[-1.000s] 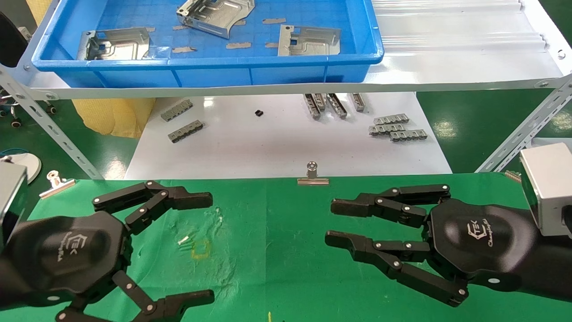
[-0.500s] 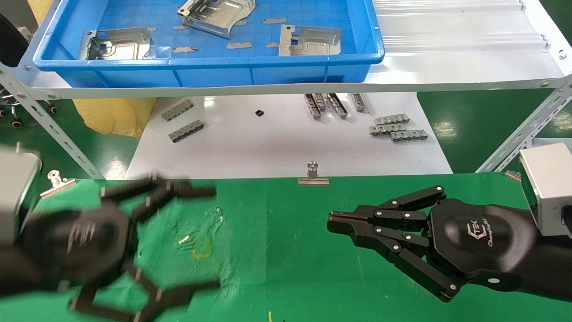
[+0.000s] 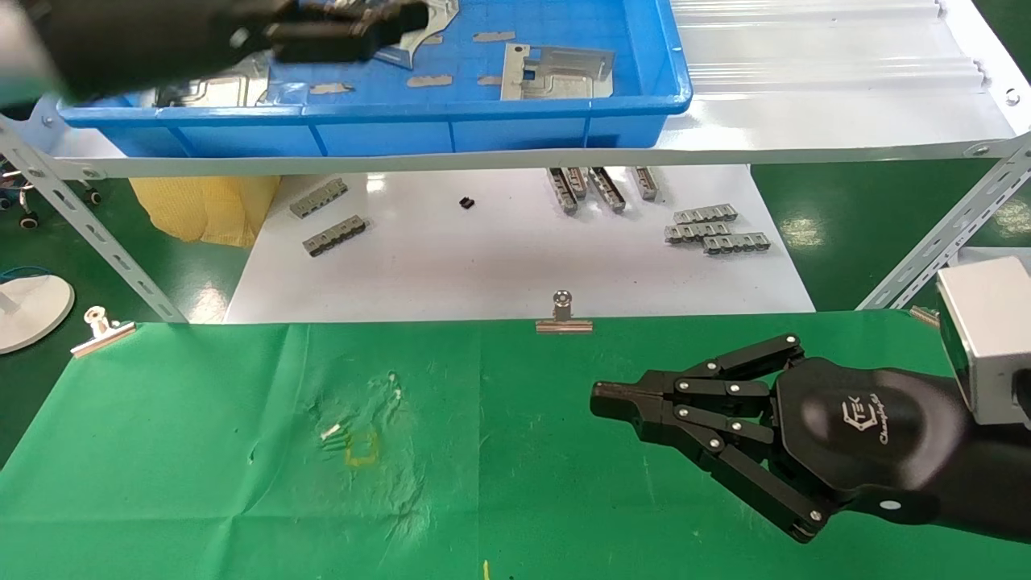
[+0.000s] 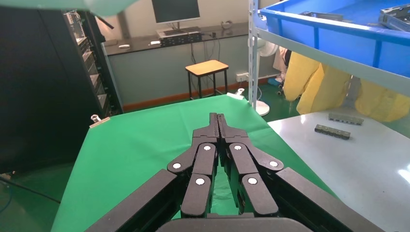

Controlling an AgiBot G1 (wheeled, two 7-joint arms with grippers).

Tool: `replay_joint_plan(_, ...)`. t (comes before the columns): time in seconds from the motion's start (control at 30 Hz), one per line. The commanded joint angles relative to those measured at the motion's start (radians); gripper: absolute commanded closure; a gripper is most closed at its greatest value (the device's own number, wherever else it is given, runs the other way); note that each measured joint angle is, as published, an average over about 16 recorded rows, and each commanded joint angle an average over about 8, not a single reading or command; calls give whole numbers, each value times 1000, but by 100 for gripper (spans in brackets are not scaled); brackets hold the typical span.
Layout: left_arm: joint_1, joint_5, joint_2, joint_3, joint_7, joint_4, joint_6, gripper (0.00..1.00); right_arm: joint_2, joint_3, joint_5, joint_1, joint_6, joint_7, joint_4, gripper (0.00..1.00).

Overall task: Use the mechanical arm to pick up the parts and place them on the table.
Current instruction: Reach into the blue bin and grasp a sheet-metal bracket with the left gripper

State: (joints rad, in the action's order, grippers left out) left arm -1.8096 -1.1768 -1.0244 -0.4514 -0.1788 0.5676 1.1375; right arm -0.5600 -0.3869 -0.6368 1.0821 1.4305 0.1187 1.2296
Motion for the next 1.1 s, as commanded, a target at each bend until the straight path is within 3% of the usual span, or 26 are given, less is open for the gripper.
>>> replay_joint_plan(0.03, -87, -57, -62, -24, 17, -128, -56, 0, 0, 0, 0, 0, 0, 0, 0, 100)
replay_joint_plan(0.2, -200, -164, -188, -73, 39, -347, -285, 0, 0, 0, 0, 0, 0, 0, 0, 97)
replay_joint_plan(0.27, -225, -194, -227, -89, 44, -407, -350, 6, 0, 0, 0, 0, 0, 0, 0, 75)
replay_joint_plan(0.47, -257, -253, -297, -128, 41, -520, -446, 78, 0, 0, 0, 0, 0, 0, 0, 2)
replay_joint_plan(0.5, -259, -259, -303, -131, 38, -530, -454, 90, 0, 0, 0, 0, 0, 0, 0, 0)
replay_joint_plan(0.57, -260, -265, -310, -136, 31, -543, -465, 100, 0, 0, 0, 0, 0, 0, 0, 0)
replay_joint_plan(1.1, -248, -265, -318, -138, -23, -545, -499, 100, 0, 0, 0, 0, 0, 0, 0, 0)
